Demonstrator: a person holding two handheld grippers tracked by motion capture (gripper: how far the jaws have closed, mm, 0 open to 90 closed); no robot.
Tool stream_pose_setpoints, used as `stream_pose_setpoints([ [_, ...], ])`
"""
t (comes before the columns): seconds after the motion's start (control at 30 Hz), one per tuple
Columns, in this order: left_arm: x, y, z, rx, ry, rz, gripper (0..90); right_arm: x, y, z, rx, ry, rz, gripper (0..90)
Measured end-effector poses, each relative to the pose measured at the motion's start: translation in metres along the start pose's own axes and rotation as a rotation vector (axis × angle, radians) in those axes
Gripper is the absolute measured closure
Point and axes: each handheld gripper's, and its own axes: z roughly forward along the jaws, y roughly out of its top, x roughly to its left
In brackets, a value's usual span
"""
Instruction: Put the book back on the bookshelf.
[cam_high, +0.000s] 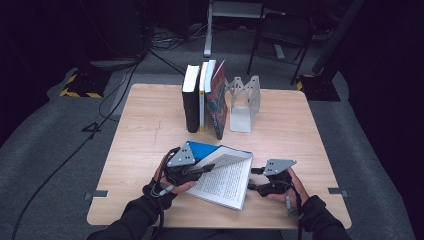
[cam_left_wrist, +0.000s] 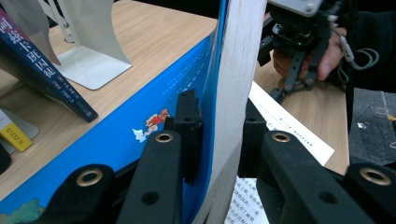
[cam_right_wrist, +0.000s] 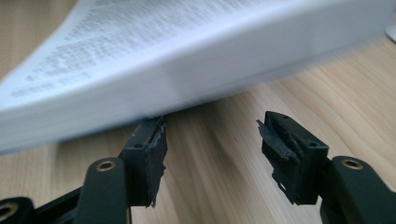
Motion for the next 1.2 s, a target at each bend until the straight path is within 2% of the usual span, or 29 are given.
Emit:
stream_pose_setpoints([
  [0.03, -0.001, 0.0, 0.0, 0.003, 0.003, 0.001, 76.0, 0.004, 0.003, 0.002, 0.009, 0.005, -0.022, 43.5],
  [0.1, -0.002, 0.001, 0.001, 0.007, 0.005, 0.005, 76.0, 0.006, 0.005, 0.002, -0.004, 0.011, -0.03, 44.6],
  [0.13, -0.002, 0.001, 0.0, 0.003, 0.007, 0.004, 76.0, 0.006, 0.006, 0.0, -0.028, 0.023, -0.016, 46.6],
  [0.2, -0.002, 0.003, 0.001, 0.001, 0.006, 0.007, 76.1, 0.009, 0.01, -0.005, -0.082, 0.016, -0.013, 50.2],
  [0.3, -0.006, 0.009, -0.003, -0.015, 0.015, 0.021, 76.3, 0.009, 0.018, -0.015, -0.155, 0.027, 0.039, 50.1],
  [0.33, -0.006, 0.009, -0.003, -0.015, 0.015, 0.021, 76.5, 0.009, 0.018, -0.015, -0.155, 0.027, 0.039, 50.1],
  [0.37, -0.007, 0.012, -0.006, -0.025, 0.019, 0.031, 76.5, 0.008, 0.02, -0.019, -0.179, 0.026, 0.042, 50.1],
  [0.43, -0.008, 0.013, -0.011, -0.037, 0.017, 0.026, 76.9, 0.011, 0.026, -0.025, -0.217, 0.009, 0.033, 50.0],
  [0.5, -0.009, 0.014, -0.017, -0.038, 0.037, 0.052, 77.1, 0.014, 0.034, -0.029, -0.247, -0.01, 0.029, 50.0],
  [0.6, -0.004, 0.011, -0.026, -0.059, 0.033, 0.03, 76.9, 0.018, 0.045, -0.03, -0.28, -0.036, 0.022, 50.1],
  [0.73, -0.002, 0.005, -0.036, -0.09, 0.062, 0.046, 76.4, 0.025, 0.062, -0.029, -0.318, -0.076, 0.011, 50.1],
  [0.8, -0.001, 0.001, -0.04, -0.108, 0.075, 0.038, 76.3, 0.026, 0.069, -0.028, -0.325, -0.091, -0.004, 50.0],
  [0.87, -0.001, -0.002, -0.044, -0.112, 0.09, 0.056, 76.4, 0.027, 0.078, -0.026, -0.334, -0.1, -0.002, 50.1],
  [0.93, -0.003, -0.004, -0.047, -0.116, 0.103, 0.056, 76.2, 0.029, 0.088, -0.024, -0.338, -0.11, -0.006, 50.1],
  [1.0, -0.005, -0.006, -0.052, -0.112, 0.131, 0.073, 76.1, 0.031, 0.095, -0.022, -0.342, -0.113, 0.002, 50.1],
  [1.03, -0.007, -0.007, -0.054, -0.111, 0.144, 0.079, 75.8, 0.031, 0.099, -0.022, -0.337, -0.107, 0.02, 50.1],
  [1.1, -0.01, -0.01, -0.056, -0.107, 0.168, 0.079, 74.9, 0.033, 0.105, -0.02, -0.336, -0.112, 0.021, 50.1],
  [1.13, -0.011, -0.012, -0.056, -0.091, 0.189, 0.079, 72.2, 0.034, 0.109, -0.02, -0.33, -0.113, 0.023, 50.1],
  [1.17, -0.011, -0.012, -0.056, -0.091, 0.189, 0.079, 66.3, 0.034, 0.109, -0.02, -0.33, -0.113, 0.023, 50.1],
  [1.2, -0.01, -0.015, -0.056, -0.073, 0.195, 0.051, 66.3, 0.036, 0.112, -0.019, -0.326, -0.122, 0.013, 50.1],
])
